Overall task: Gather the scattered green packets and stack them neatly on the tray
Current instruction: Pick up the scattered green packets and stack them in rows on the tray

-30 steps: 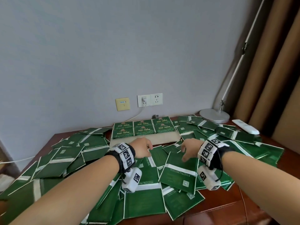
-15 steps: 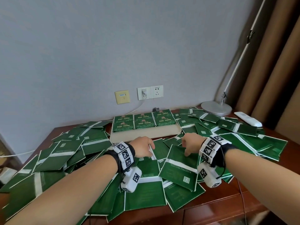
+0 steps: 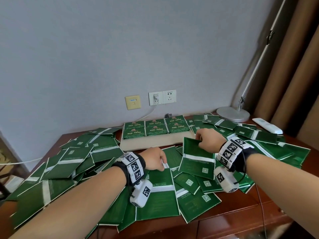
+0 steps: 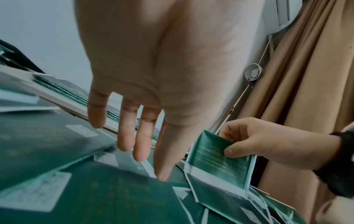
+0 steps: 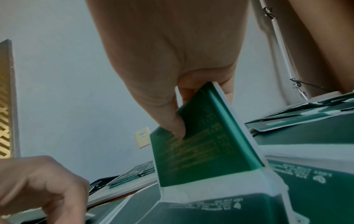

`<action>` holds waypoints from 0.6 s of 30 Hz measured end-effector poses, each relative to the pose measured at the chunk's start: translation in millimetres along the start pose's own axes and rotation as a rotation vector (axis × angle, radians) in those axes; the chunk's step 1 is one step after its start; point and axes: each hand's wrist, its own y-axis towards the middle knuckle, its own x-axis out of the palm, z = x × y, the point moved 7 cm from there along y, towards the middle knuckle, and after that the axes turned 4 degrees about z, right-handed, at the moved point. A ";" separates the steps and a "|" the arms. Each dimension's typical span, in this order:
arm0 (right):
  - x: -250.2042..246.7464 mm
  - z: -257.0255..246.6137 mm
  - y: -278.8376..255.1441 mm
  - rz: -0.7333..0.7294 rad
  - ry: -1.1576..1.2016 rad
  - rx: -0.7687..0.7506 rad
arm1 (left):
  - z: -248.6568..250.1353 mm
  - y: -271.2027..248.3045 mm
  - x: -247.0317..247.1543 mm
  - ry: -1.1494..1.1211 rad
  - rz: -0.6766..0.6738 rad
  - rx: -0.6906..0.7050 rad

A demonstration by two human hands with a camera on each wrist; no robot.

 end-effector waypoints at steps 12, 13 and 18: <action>24.8 -31.9 -36.4 -0.344 0.067 -0.236 | 1.8 -8.8 7.3 0.102 -0.082 -0.010; 24.0 -30.0 -34.1 -0.317 0.066 -0.224 | 1.1 -9.7 8.2 0.112 -0.088 -0.017; 23.6 -25.0 -27.7 -0.277 0.088 -0.182 | -0.7 -11.7 12.4 0.139 -0.085 -0.042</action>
